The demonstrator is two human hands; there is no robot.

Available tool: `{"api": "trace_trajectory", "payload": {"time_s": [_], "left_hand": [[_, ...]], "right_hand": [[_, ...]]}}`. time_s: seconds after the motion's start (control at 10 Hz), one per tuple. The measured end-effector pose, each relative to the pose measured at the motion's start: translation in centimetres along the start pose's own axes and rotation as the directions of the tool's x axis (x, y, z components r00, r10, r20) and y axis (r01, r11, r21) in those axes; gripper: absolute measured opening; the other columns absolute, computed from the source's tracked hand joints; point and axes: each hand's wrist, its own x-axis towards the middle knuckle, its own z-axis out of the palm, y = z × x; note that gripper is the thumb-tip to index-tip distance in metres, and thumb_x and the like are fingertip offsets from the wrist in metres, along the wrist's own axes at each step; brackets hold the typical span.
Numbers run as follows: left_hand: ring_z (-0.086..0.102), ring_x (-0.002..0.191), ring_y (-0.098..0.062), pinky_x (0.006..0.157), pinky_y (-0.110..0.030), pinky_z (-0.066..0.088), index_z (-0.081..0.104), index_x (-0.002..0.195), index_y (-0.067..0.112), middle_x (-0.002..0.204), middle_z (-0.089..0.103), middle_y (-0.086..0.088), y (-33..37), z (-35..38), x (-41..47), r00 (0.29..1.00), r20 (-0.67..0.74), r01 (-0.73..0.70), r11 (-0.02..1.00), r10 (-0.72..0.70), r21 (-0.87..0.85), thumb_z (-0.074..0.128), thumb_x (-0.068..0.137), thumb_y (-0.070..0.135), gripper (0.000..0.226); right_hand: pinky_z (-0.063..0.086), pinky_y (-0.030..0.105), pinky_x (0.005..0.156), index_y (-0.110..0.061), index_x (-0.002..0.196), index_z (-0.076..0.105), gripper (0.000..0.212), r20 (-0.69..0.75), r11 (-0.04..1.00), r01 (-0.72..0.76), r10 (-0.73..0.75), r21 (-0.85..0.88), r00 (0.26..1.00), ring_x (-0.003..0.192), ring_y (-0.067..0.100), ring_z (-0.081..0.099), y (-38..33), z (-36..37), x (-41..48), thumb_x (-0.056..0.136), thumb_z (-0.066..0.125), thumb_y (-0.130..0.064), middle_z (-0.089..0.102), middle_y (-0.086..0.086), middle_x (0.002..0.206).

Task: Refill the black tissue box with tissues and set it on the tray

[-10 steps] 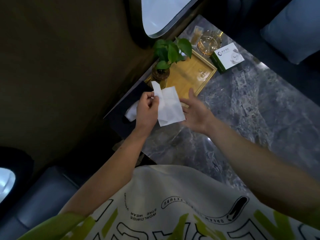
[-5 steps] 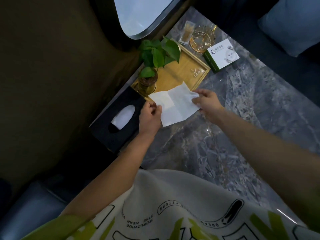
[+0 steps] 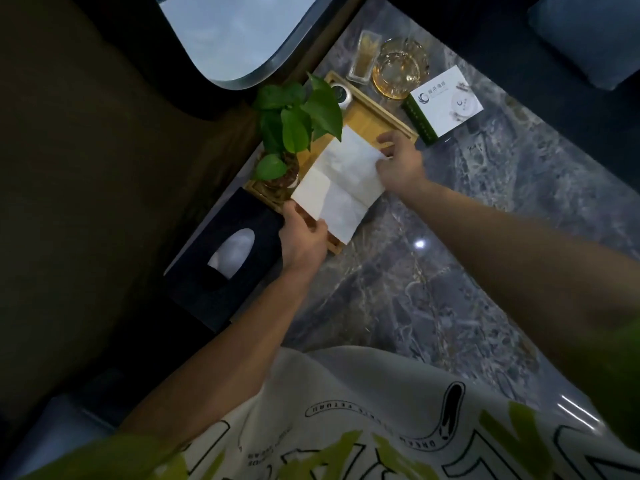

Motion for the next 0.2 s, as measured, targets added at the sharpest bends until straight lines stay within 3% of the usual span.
{"api": "trace_trajectory", "payload": {"time_s": [0.1, 0.2], "left_hand": [[0.062, 0.108, -0.025, 0.084, -0.028, 0.052, 0.031, 0.136, 0.008, 0.126, 0.055, -0.009, 0.0, 0.3, -1.1, 0.999, 0.028, -0.042, 0.998, 0.043, -0.039, 0.055, 0.089, 0.010, 0.053], [0.059, 0.109, -0.024, 0.086, -0.031, 0.052, 0.027, 0.140, 0.006, 0.128, 0.051, -0.009, -0.3, 0.6, -1.4, 0.999, 0.007, -0.049, 0.998, 0.049, -0.029, 0.054, 0.089, 0.008, 0.058]], "right_hand": [[0.047, 0.034, 0.095, -0.012, 0.135, 0.047, 0.045, -0.014, 0.999, 0.002, -0.003, -0.049, 1.000, 0.117, 0.026, 0.054, 1.4, -0.2, -0.6, 0.090, 0.050, -0.009, 0.055, 0.013, 0.130], [0.047, 0.033, 0.090, -0.009, 0.134, 0.047, 0.044, -0.054, 0.998, -0.008, 0.005, -0.062, 0.999, 0.112, 0.028, 0.056, 2.8, -0.3, -1.1, 0.090, 0.050, -0.008, 0.058, 0.014, 0.122]]}}
